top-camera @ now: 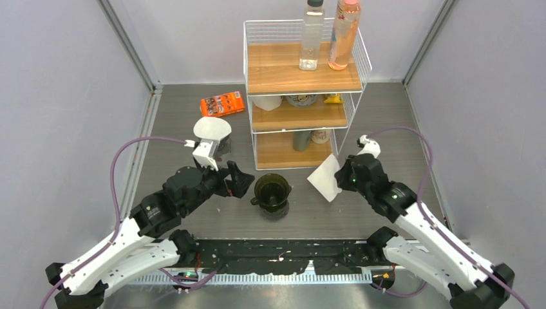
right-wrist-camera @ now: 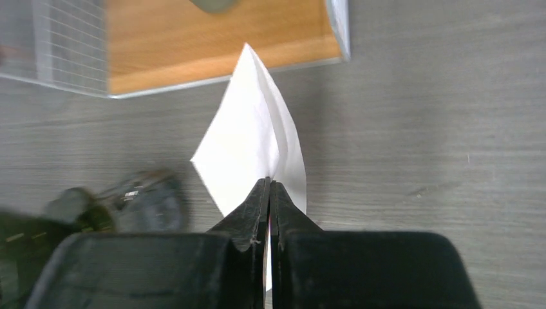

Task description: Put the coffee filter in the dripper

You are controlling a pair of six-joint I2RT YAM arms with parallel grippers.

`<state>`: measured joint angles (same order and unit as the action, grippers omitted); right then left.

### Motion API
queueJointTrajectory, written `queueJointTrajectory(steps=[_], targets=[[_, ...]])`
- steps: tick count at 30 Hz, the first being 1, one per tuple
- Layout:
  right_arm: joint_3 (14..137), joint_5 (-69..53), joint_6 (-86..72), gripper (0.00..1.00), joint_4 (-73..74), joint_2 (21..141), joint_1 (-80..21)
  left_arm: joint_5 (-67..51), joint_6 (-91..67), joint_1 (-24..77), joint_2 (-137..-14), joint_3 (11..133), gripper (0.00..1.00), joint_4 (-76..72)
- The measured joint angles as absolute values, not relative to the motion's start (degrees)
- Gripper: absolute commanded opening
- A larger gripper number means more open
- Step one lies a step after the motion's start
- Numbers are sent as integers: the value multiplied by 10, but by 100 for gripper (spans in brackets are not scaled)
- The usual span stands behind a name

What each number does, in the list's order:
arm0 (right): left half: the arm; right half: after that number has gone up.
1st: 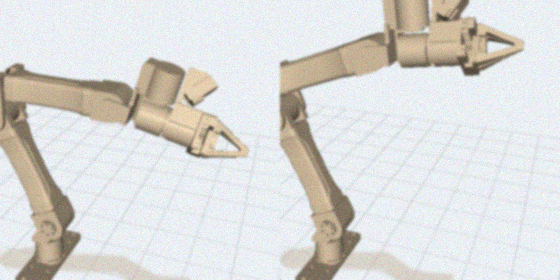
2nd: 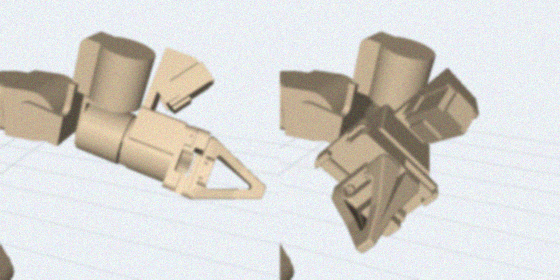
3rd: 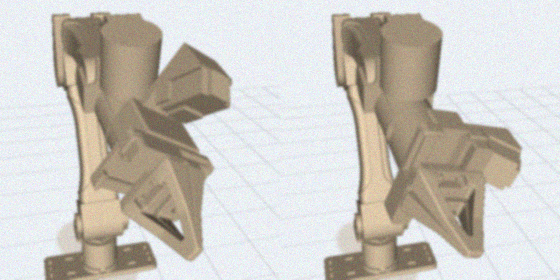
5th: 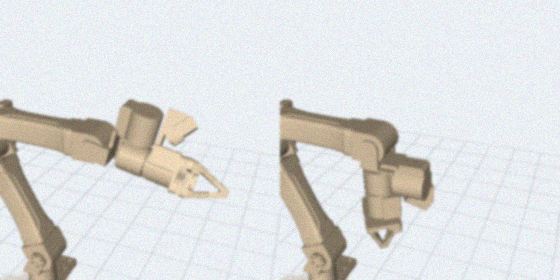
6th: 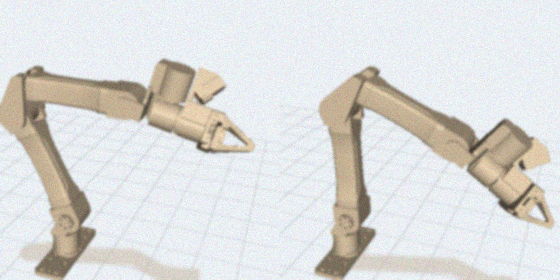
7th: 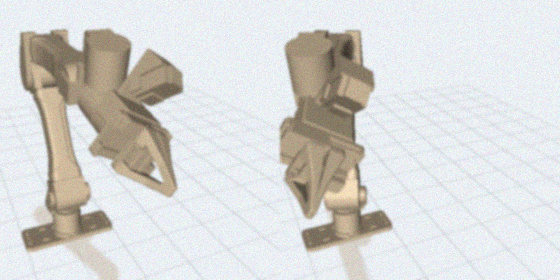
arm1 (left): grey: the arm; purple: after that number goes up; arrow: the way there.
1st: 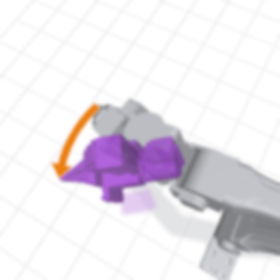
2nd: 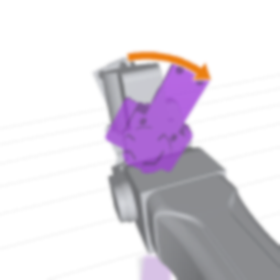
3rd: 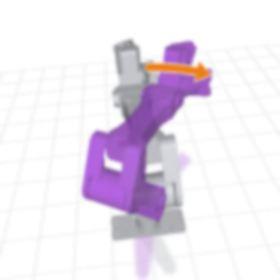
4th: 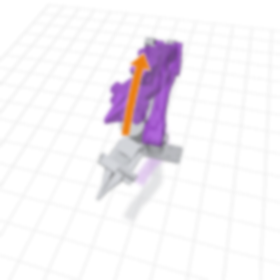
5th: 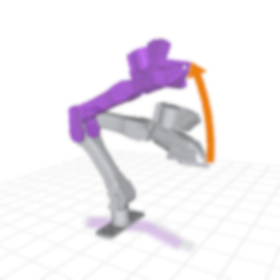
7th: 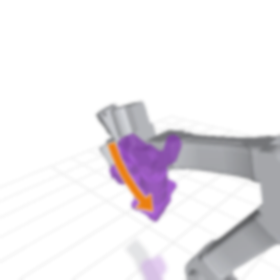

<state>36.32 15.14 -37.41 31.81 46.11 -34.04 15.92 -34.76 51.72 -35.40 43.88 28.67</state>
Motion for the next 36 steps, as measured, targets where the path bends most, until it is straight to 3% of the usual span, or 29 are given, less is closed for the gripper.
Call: queueJointTrajectory(steps=[4, 10, 23, 26, 31, 33, 34, 36], targets=[[406, 121, -344, 5, 334, 373, -340, 107, -330, 517, -377, 465, 100, 263], [445, -17, -309, 5, 303, 285, -340, -2, -306, 517, -454, 527, 99, 221], [465, -207, -308, 5, 214, 271, -341, -213, -251, 517, -615, 630, 97, 185], [468, -220, -315, 5, 199, 269, -341, -248, -244, 517, -623, 631, 79, 184], [472, -237, -323, 5, 178, 270, -341, -275, -228, 517, -628, 637, 23, 185], [473, -243, -327, 5, 171, 272, -341, -276, -224, 517, -628, 637, 6, 185], [473, -246, -329, 5, 168, 273, -341, -275, -224, 517, -628, 637, 0, 186], [473, -252, -332, 5, 163, 274, -341, -273, -221, 517, -628, 637, 0, 185]])
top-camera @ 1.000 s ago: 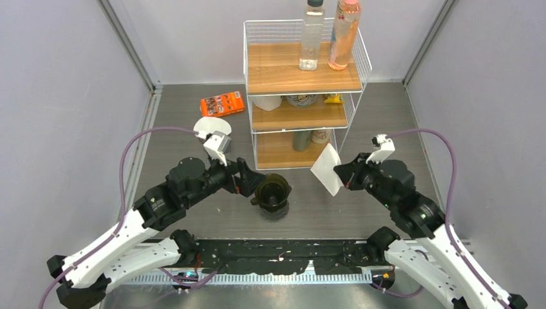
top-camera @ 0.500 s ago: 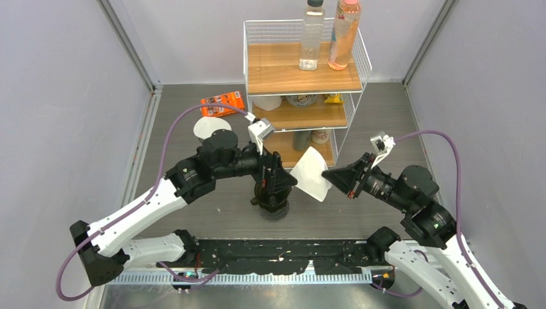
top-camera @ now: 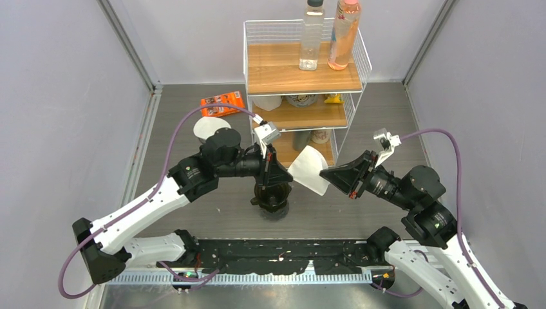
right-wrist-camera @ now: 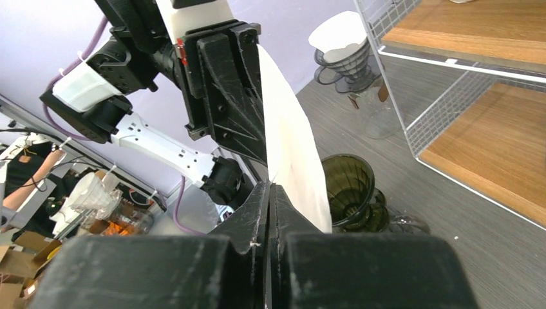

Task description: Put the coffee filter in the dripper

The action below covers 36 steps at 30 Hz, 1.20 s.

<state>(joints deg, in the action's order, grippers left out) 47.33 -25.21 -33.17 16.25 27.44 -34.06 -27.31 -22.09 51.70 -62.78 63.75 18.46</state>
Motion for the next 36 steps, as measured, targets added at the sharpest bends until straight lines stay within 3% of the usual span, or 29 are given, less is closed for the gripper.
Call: queueJointTrajectory(steps=[4, 6, 8, 12, 25, 31, 36], targets=[[472, -272, -340, 18, 141, 282, -341, -271, -220, 517, -627, 637, 0, 183], [472, -278, -342, 27, 135, 286, -341, -274, -220, 517, -627, 637, 0, 182], [472, -280, -341, 41, 131, 291, -341, -282, -219, 517, -627, 637, 0, 180], [472, -282, -333, 57, 123, 303, -341, -304, -212, 517, -628, 637, 0, 171], [472, -368, -303, 62, 106, 345, -341, -328, -190, 517, -635, 648, 0, 163], [472, -421, -309, 84, 71, 359, -341, -329, -190, 517, -645, 658, 0, 163], [472, -449, -318, 93, 47, 379, -341, -328, -189, 517, -648, 658, 0, 166]])
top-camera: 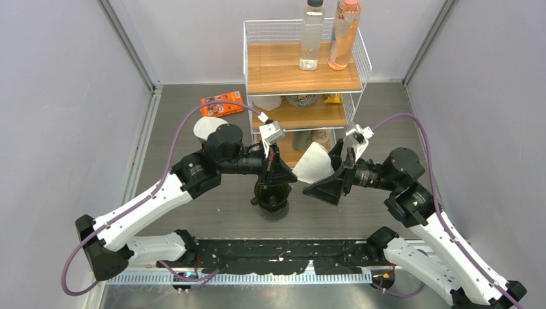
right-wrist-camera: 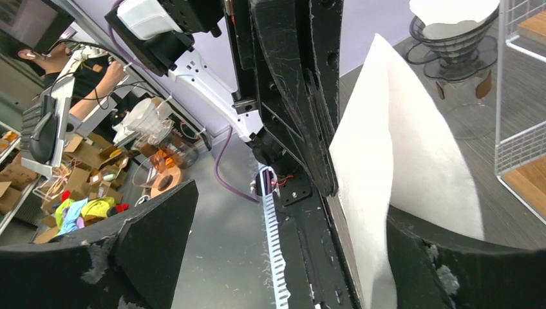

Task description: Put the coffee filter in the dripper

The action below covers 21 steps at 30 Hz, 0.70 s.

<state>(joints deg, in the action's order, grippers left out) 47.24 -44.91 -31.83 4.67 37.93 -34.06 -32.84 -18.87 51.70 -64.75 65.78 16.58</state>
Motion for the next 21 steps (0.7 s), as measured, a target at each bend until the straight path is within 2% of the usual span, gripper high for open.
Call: queueJointTrajectory(steps=[15, 21], targets=[[453, -498, -418, 95, -90, 410, -341, -309, -188, 517, -660, 664, 0, 170], [453, -495, -428, 94, -93, 425, -341, -281, -185, 516, -660, 664, 0, 178]])
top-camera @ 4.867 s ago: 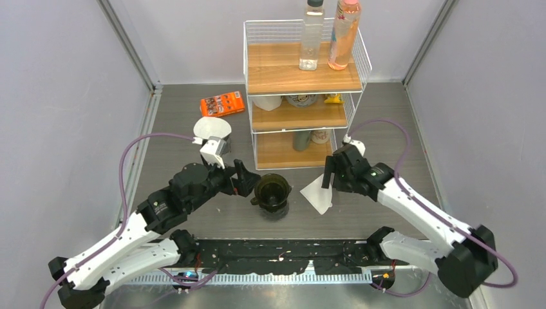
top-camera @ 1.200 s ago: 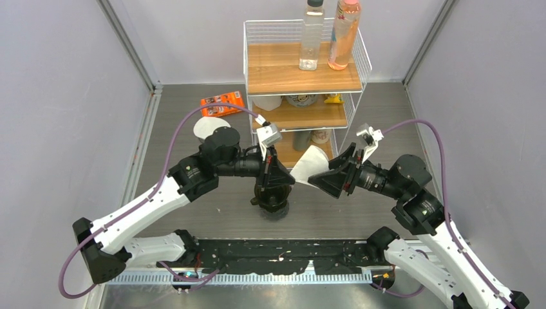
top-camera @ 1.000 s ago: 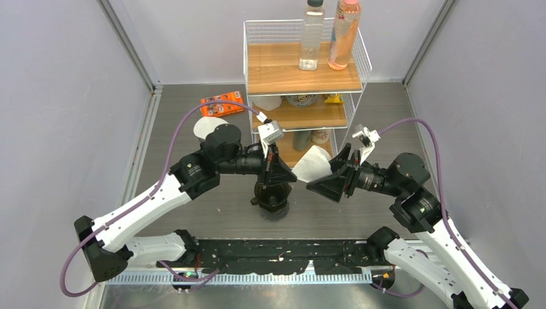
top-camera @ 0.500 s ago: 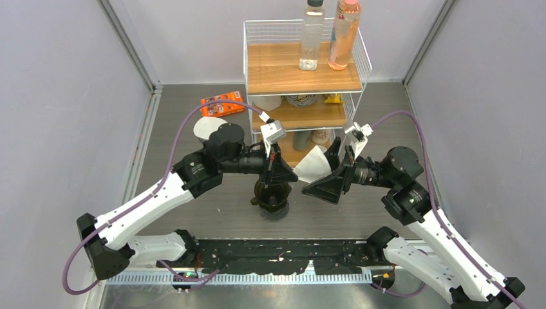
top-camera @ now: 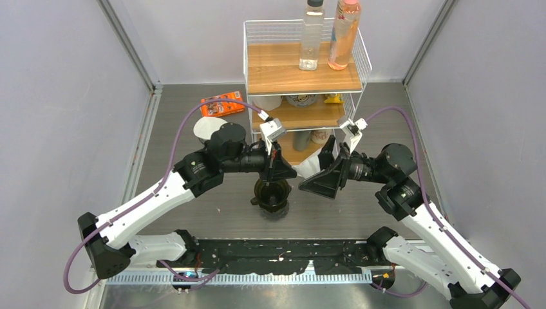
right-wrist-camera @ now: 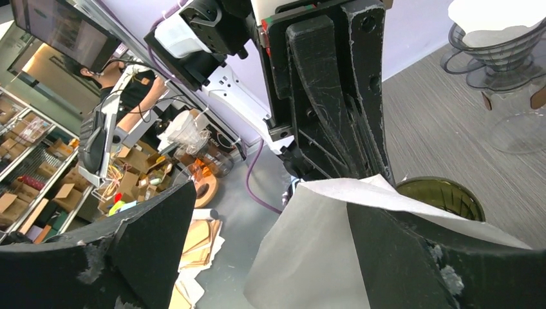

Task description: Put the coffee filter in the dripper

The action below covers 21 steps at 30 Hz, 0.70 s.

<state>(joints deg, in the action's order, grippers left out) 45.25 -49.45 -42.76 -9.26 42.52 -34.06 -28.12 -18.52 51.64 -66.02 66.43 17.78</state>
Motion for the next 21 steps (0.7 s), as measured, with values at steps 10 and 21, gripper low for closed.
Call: queueJointTrajectory(steps=[10, 21], targets=[[508, -375, -322, 96, 99, 406, -341, -261, -185, 510, -648, 659, 0, 168], [575, -190, -220, 98, 264, 343, -341, -273, -158, 510, -633, 650, 0, 164]])
